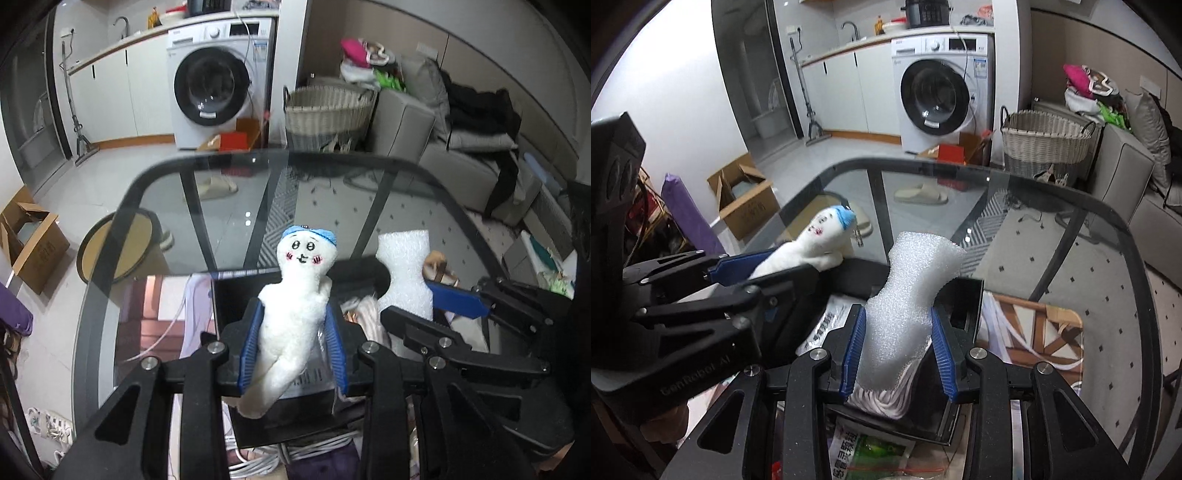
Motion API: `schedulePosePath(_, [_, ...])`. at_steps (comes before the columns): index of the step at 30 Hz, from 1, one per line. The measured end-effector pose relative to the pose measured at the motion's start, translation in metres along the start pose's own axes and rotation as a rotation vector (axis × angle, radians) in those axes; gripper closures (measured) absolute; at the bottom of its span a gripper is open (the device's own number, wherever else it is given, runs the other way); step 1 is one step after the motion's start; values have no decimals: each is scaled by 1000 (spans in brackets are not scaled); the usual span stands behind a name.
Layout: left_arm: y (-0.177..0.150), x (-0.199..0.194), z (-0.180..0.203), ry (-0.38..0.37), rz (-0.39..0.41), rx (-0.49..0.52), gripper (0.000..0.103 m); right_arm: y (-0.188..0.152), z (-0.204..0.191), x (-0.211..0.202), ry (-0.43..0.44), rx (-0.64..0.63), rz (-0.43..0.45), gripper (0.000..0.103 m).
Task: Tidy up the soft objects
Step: 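Lower the doll into the black box and open the left gripper while the right releases the foam sleeve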
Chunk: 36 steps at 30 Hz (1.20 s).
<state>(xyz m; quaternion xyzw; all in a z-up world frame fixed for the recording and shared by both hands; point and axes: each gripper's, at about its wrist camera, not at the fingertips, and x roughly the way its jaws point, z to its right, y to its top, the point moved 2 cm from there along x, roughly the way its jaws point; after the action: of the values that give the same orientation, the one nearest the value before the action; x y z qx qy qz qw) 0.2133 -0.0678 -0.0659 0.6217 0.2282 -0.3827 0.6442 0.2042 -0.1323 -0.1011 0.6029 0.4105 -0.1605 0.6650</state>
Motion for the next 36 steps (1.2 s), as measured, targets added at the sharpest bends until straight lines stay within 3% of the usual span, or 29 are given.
schedulePosePath(14, [-7, 7, 1, -2, -54, 10, 70, -6, 4, 15, -14, 13, -83, 67])
schedulePosePath(21, [-12, 12, -1, -23, -102, -4, 69, -5, 9, 19, -15, 30, -99, 61])
schedulePosePath(24, [-13, 10, -3, -22, -94, -7, 68, -6, 8, 21, -20, 26, -105, 59])
schedulePosePath(28, [-13, 8, -6, -19, -88, -6, 56, -7, 9, 17, -22, 31, -102, 58])
schedulePosePath(36, [-13, -25, -8, -86, -27, 43, 50, -10, 15, 0, -3, 34, -75, 57])
